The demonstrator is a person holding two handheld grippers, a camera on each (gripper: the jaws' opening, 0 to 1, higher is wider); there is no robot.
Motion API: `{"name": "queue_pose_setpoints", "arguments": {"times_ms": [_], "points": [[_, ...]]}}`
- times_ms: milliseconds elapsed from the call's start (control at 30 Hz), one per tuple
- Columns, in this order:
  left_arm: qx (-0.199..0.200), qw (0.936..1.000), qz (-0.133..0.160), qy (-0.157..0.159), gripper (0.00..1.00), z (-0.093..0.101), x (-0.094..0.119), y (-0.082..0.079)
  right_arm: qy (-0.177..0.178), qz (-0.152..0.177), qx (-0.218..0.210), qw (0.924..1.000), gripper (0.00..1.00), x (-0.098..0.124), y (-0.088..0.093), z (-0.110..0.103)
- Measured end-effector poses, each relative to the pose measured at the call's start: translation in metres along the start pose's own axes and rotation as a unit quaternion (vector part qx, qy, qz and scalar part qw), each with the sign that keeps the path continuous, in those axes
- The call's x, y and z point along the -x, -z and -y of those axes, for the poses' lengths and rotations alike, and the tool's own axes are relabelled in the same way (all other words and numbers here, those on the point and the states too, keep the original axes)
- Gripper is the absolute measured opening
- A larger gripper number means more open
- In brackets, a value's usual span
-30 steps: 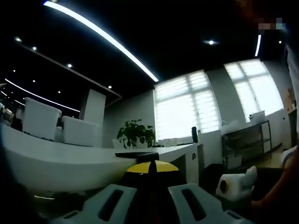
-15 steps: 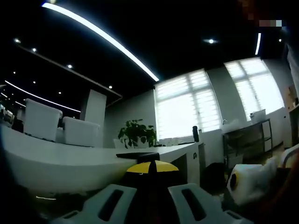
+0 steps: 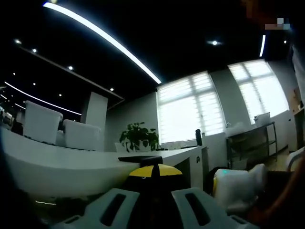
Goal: Clamp the fixed fixture on the desktop, loosen the retaining clip, secure it to the edge of the desk, and tighten the retaining clip.
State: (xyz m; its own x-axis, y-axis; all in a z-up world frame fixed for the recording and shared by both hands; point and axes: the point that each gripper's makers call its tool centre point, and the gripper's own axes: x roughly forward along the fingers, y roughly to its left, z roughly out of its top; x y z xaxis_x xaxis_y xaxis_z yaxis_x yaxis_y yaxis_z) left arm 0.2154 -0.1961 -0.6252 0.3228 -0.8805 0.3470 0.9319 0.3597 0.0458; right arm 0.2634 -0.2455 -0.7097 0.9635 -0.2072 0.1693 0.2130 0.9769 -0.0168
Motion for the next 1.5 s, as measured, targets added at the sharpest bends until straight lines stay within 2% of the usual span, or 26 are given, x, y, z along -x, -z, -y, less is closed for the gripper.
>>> {"name": "queue_pose_setpoints", "arguments": {"times_ms": [133,167,200,333,467,500,700,800,900,933,1100,1200,1300,1333,1367,1400,1467,1500], "points": [[0.000,1.0000,0.000,0.000,0.03,0.000,0.000,0.000,-0.076,0.010,-0.001,0.9971,0.27,-0.006,0.004,-0.006],[0.000,1.0000,0.000,0.000,0.03,0.000,0.000,0.000,-0.117,0.010,-0.009,0.9931,0.27,-0.006,0.005,-0.010],[-0.001,1.0000,0.000,0.000,0.03,0.000,0.000,0.000,-0.134,0.009,-0.012,0.9909,0.27,-0.007,0.005,-0.011],[0.001,1.0000,0.000,-0.001,0.03,0.000,0.001,0.000,-0.228,-0.020,-0.011,0.9733,0.27,-0.005,0.006,-0.017],[0.001,1.0000,0.000,-0.001,0.03,0.000,0.001,-0.001,-0.304,-0.019,-0.006,0.9524,0.27,-0.009,0.006,-0.023],[0.000,1.0000,0.000,-0.001,0.03,0.000,0.001,-0.001,-0.317,-0.023,-0.008,0.9481,0.27,-0.010,0.007,-0.023],[0.003,1.0000,0.002,0.000,0.03,0.000,0.002,-0.001,-0.342,-0.028,0.007,0.9392,0.27,-0.017,0.008,-0.025],[0.003,1.0000,0.003,0.000,0.03,0.000,0.002,-0.001,-0.343,-0.030,0.003,0.9390,0.28,-0.017,0.009,-0.025],[0.003,1.0000,0.003,0.000,0.03,0.000,0.002,-0.001,-0.317,-0.026,-0.009,0.9480,0.35,-0.016,0.011,-0.018],[0.004,1.0000,0.004,0.000,0.03,0.000,0.002,-0.001,-0.315,-0.026,-0.011,0.9487,0.35,-0.016,0.011,-0.017],[0.003,1.0000,0.002,0.001,0.03,0.000,0.002,-0.001,-0.272,-0.031,-0.027,0.9615,0.35,-0.008,0.016,-0.007],[0.003,1.0000,0.001,0.001,0.03,0.000,0.002,-0.001,-0.227,-0.029,-0.027,0.9732,0.35,0.000,0.015,-0.002],[0.002,1.0000,0.001,0.000,0.03,0.000,0.002,-0.001,-0.146,0.010,-0.025,0.9890,0.36,0.010,0.000,0.010],[0.002,1.0000,0.000,0.001,0.03,0.000,0.002,-0.001,-0.119,0.008,-0.024,0.9926,0.36,0.013,0.000,0.012],[0.003,1.0000,0.000,0.001,0.03,0.000,0.002,-0.001,-0.094,0.000,-0.012,0.9955,0.36,0.020,0.001,0.013],[0.003,1.0000,-0.001,0.001,0.03,0.000,0.002,-0.001,-0.084,0.002,-0.017,0.9963,0.36,0.022,0.000,0.012],[-0.003,1.0000,-0.003,0.001,0.03,0.000,0.002,-0.001,-0.079,0.008,-0.025,0.9966,0.36,0.031,-0.004,0.002],[-0.004,1.0000,-0.003,0.001,0.03,0.000,0.002,-0.001,-0.070,0.009,-0.026,0.9972,0.36,0.026,-0.004,0.002]]}}
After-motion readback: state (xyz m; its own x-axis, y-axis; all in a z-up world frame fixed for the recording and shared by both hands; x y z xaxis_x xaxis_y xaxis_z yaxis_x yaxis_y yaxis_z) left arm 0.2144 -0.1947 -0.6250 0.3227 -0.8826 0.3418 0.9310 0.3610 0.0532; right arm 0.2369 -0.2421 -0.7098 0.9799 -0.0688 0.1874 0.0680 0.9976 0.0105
